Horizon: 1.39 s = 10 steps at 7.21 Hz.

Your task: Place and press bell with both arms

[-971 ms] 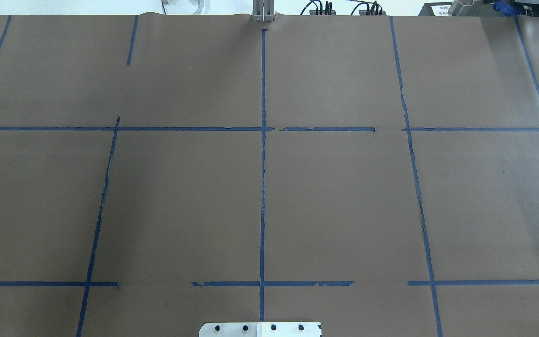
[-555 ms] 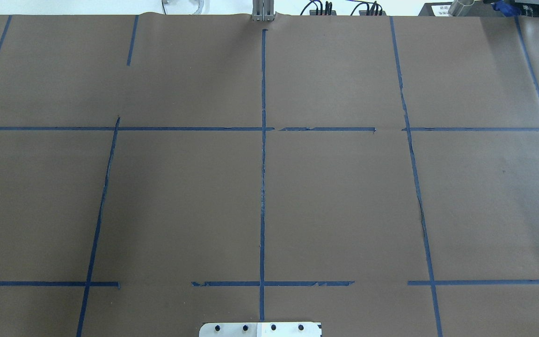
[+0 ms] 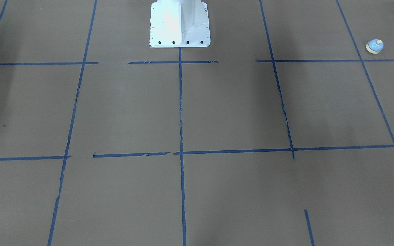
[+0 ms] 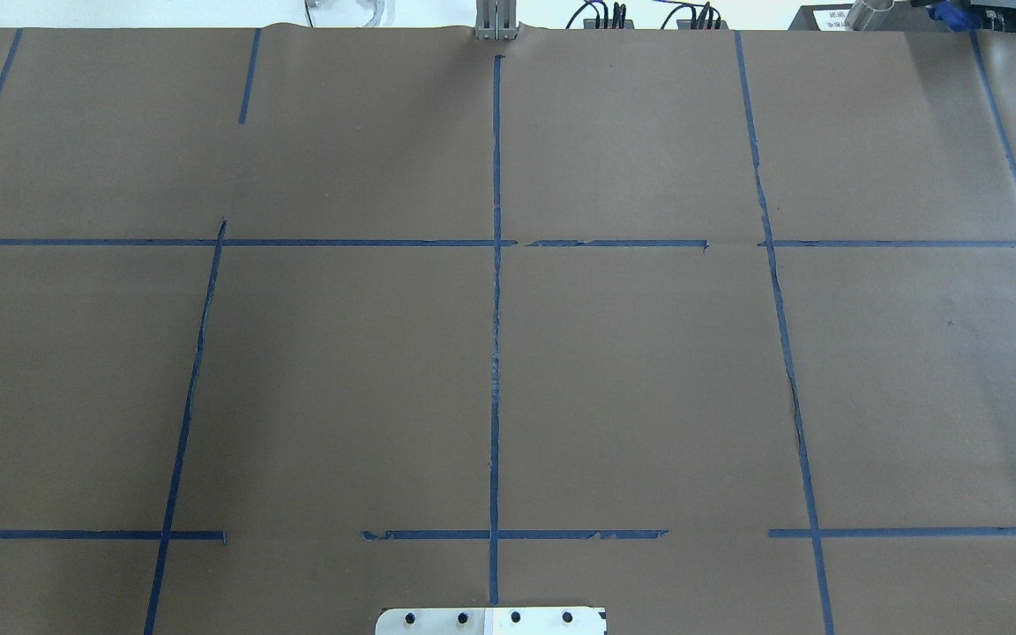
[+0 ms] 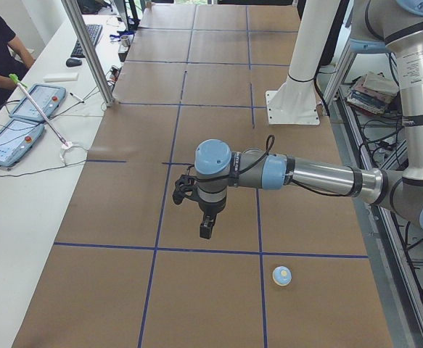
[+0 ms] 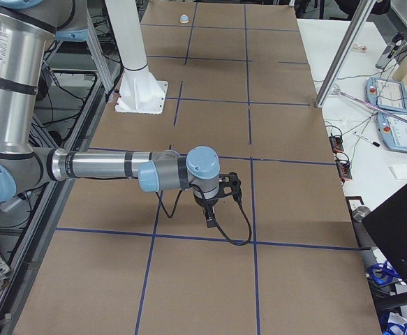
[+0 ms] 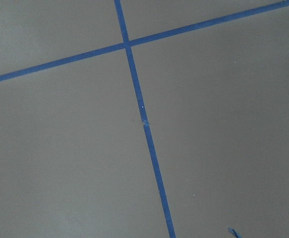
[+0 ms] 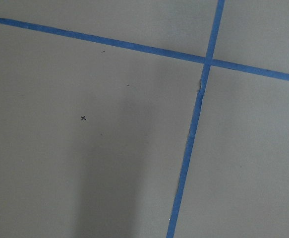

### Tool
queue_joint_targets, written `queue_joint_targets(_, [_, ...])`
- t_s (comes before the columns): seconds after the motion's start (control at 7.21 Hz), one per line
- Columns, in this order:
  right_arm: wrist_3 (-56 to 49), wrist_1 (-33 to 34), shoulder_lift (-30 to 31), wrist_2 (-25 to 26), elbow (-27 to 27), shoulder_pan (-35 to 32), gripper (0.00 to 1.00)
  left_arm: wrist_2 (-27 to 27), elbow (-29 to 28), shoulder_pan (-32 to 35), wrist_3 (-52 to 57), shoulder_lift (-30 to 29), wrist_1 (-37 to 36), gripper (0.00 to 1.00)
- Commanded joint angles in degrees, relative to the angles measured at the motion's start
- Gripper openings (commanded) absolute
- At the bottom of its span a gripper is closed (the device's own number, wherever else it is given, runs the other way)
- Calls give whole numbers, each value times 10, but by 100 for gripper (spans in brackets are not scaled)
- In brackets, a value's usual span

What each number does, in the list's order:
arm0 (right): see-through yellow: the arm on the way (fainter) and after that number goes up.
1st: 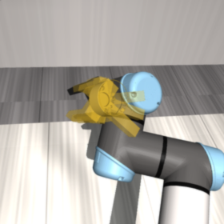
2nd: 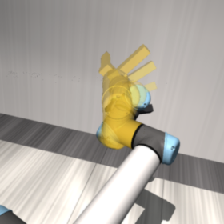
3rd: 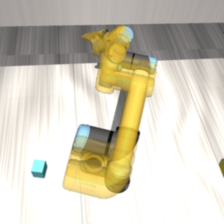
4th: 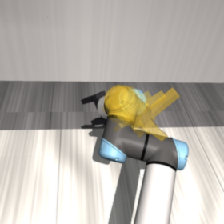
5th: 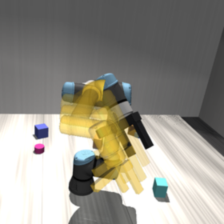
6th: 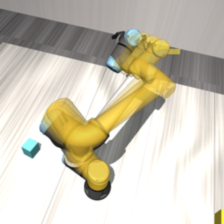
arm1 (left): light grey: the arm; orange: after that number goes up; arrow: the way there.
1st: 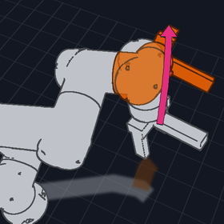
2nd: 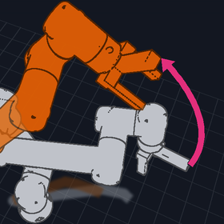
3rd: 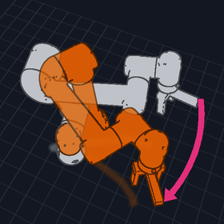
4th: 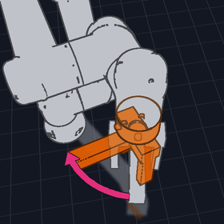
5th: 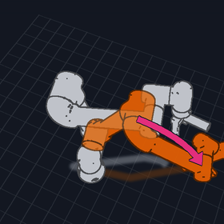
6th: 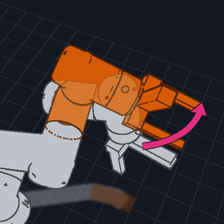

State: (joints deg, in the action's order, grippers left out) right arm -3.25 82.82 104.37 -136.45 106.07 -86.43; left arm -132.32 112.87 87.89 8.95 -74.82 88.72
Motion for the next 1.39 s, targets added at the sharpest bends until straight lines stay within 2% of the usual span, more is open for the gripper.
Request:
queue_joint_targets(0.0, [0, 0, 0, -6, -3, 0, 100, -8, 0, 0, 0, 36, 61, 100])
queue_joint_targets(0.28, [0, 1, 0, -7, -4, 0, 100, -9, -9, -49, -15, 49, 82, 100])
queue_joint_targets(0.42, [0, 0, 0, -7, -4, 0, 100, 0, -11, -118, -112, 49, 84, 100])
queue_joint_targets(0.55, [0, 0, 0, -8, -3, 0, 100, 11, -11, -152, -185, 55, 100, 100])
queue_joint_targets(0.83, [0, 0, 0, -10, -3, 0, 100, 10, -21, -157, -201, 116, 134, 100])
queue_joint_targets(0.97, [-2, 0, 0, -19, -4, 0, 100, 10, -53, -163, -199, 143, 178, 100])
queue_joint_targets(1.11, [-2, 0, 0, -21, -4, 0, 100, 9, -119, -169, -202, 158, 267, 100])
queue_joint_targets(1.25, [-3, 0, 0, -21, -3, 0, 100, 8, -148, -188, -205, 158, 296, 100])
